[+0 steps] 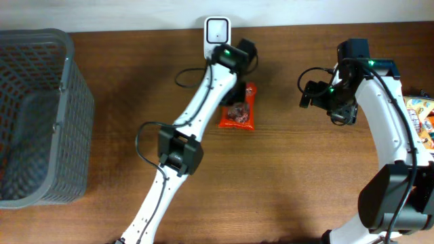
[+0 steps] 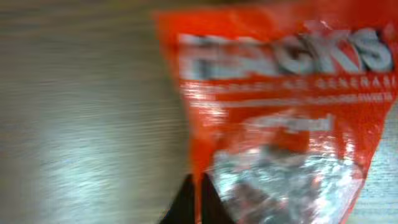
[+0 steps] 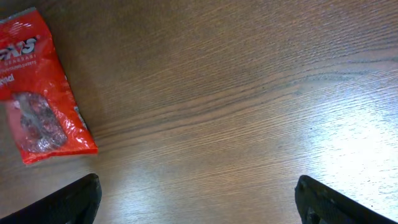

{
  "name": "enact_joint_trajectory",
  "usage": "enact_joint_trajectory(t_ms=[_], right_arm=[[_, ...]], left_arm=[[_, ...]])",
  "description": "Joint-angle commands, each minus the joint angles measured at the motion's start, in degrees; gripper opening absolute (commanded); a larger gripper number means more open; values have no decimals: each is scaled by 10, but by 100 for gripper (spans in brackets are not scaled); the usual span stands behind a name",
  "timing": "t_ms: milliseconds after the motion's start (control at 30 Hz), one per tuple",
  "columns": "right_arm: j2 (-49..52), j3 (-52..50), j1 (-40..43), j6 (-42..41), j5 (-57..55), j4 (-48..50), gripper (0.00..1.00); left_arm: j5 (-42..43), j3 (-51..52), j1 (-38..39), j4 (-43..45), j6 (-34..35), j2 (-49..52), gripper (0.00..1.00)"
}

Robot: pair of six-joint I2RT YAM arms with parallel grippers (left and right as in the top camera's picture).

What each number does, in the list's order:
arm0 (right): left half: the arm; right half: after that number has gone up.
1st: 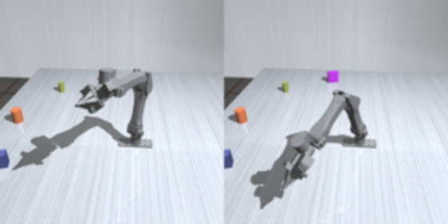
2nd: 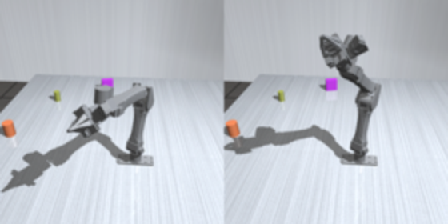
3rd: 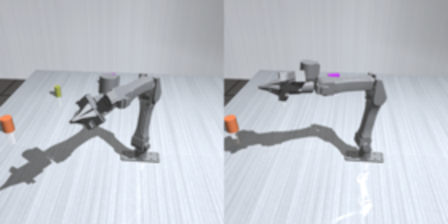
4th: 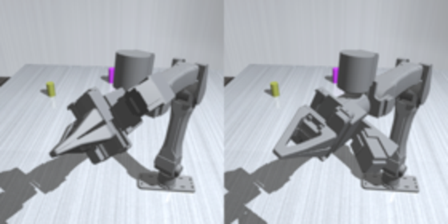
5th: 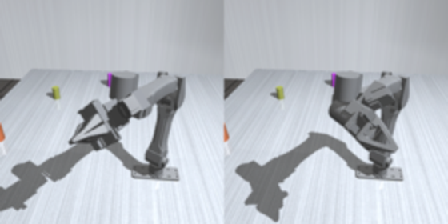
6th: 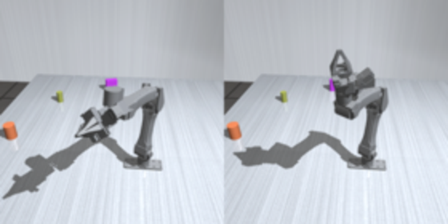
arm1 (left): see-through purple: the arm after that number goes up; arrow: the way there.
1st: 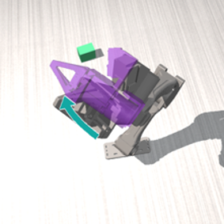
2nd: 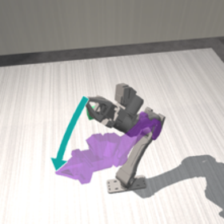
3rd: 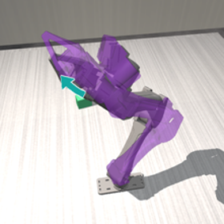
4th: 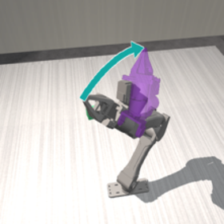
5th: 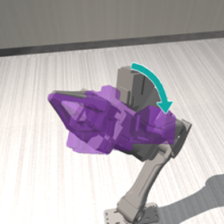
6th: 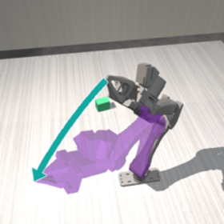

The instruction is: Scan the item barcode

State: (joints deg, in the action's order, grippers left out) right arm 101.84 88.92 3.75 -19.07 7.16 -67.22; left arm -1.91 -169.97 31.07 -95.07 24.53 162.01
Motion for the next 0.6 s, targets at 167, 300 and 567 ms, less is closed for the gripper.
enact_joint_trajectory(t_ms=[167, 300, 567], right_arm=[[-2, -3, -3, 2, 3, 0, 98], [-2, -3, -3, 2, 3, 0, 98], [-2, -3, -17, 2, 200, 83, 98]], left_arm=[[-9, -44, -154, -17, -11, -162, 99], [-9, -44, -202, -17, -10, -158, 99], [-9, -44, -230, -17, -10, -158, 99]])
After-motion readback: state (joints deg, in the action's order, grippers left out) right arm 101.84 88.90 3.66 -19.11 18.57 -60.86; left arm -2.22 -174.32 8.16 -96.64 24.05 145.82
